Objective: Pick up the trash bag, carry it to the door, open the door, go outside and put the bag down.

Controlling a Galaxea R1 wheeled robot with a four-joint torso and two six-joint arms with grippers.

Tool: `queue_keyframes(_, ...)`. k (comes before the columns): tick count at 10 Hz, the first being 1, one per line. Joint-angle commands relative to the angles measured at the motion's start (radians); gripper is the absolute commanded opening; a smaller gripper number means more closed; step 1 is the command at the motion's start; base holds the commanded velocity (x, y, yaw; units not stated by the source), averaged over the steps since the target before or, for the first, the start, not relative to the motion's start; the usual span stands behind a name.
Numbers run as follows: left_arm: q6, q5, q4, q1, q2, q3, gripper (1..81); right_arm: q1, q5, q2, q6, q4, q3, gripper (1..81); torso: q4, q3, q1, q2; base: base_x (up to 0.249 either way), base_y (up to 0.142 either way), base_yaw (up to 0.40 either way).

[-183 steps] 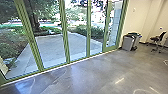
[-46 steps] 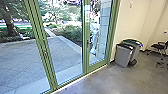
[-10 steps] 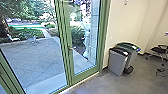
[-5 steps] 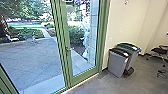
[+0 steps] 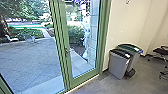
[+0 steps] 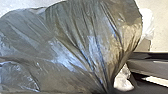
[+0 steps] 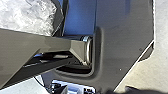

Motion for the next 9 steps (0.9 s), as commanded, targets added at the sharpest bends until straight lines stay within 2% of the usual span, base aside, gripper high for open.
queue_keyframes(1,0.011,0.064,0.007,-0.037,0.000,0.002,1.0,0.017,-0.061,0.007,-0.007,-0.009,0.007,81.1,0.000,0.000,0.000,0.000,0.121,0.000,0.000)
queue_keyframes(9,0.014,0.064,0.007,-0.036,0.005,0.002,1.0,-0.003,-0.047,0.010,-0.009,-0.009,0.005,81.1,0.000,0.000,0.000,0.000,0.122,0.000,0.000)
